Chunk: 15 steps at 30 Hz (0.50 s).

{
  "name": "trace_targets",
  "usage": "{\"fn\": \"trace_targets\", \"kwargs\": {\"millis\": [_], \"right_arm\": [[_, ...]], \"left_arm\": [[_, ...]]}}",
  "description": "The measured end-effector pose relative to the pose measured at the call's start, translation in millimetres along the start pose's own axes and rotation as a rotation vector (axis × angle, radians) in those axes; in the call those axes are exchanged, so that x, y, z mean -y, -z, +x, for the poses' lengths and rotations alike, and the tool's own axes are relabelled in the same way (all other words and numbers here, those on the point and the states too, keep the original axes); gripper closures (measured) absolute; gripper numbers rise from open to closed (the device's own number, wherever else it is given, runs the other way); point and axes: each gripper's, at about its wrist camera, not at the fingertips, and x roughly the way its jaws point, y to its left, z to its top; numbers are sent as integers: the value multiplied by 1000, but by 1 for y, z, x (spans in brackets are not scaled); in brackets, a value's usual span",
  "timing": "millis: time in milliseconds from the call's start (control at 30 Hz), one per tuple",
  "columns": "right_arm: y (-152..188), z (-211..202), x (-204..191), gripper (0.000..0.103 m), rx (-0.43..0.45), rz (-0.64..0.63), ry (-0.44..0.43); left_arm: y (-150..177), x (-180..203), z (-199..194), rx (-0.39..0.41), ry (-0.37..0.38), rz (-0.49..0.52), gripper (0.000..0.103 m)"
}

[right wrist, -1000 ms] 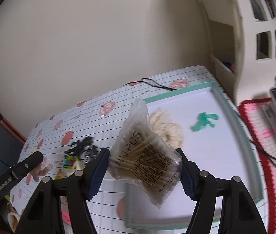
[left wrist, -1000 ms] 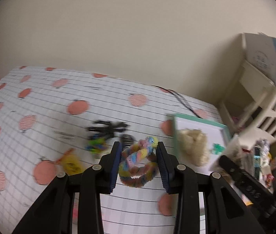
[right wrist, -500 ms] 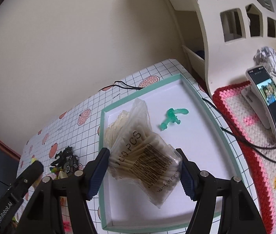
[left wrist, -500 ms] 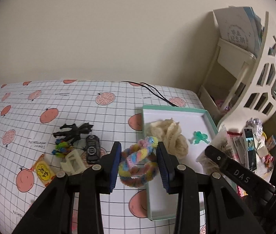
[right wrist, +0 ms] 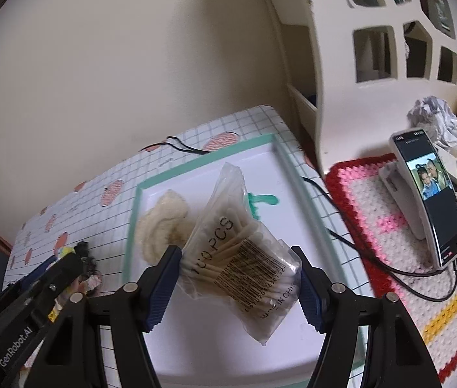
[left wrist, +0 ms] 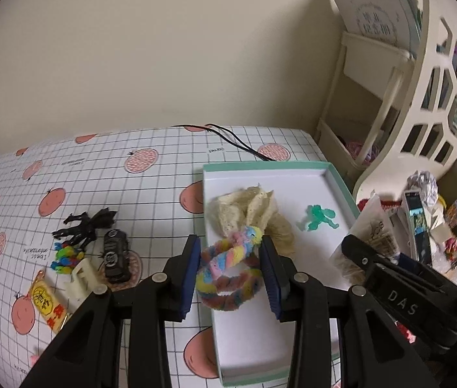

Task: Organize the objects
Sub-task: 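Lift and carry the ring with the left tool while the right tool carries the swab bag toward the tray, then open the right tool over the tray dropping the swab bag while the left tool releases the ring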

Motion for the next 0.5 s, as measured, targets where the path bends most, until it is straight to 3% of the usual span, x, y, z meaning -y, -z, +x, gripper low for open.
{"fn": "trace_targets", "kwargs": {"millis": [267,500], "right_arm": [[-1,15,20,33,-48,56,6],[2,24,17,33,-72,12,50]], "left_arm": [[7,11,30,-53,18,5,64],[20,13,53,-117,29,-17,64]]}}
